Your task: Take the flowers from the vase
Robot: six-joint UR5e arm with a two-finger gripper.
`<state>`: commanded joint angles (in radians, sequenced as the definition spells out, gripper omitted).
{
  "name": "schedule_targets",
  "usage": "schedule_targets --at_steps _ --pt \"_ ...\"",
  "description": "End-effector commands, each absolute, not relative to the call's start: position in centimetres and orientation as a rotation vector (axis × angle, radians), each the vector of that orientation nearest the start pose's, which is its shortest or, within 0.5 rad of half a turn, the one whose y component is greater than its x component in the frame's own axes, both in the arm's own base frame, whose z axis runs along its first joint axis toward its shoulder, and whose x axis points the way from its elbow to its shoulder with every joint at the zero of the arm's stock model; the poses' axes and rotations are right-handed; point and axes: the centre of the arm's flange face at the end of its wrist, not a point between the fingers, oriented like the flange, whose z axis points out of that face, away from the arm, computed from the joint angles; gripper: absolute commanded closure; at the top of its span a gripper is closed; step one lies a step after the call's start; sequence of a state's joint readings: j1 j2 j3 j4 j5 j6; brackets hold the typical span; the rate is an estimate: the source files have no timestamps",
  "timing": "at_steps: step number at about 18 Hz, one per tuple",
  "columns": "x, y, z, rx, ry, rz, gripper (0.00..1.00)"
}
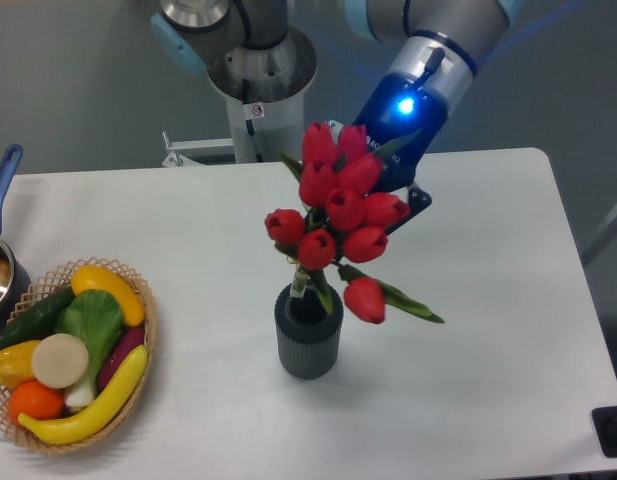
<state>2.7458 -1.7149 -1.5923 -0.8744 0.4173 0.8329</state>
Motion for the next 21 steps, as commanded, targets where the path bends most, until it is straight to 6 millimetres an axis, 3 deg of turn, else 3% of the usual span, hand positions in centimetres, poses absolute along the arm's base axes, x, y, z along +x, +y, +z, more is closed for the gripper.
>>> schedule_targets --at_steps 14,21 --pt "-43.7 41.7 54.5 -1.92 0.022 -0.196 0.53" --pt "-45.4 39.7 54.1 -1.921 -0.024 -0.17 0.53"
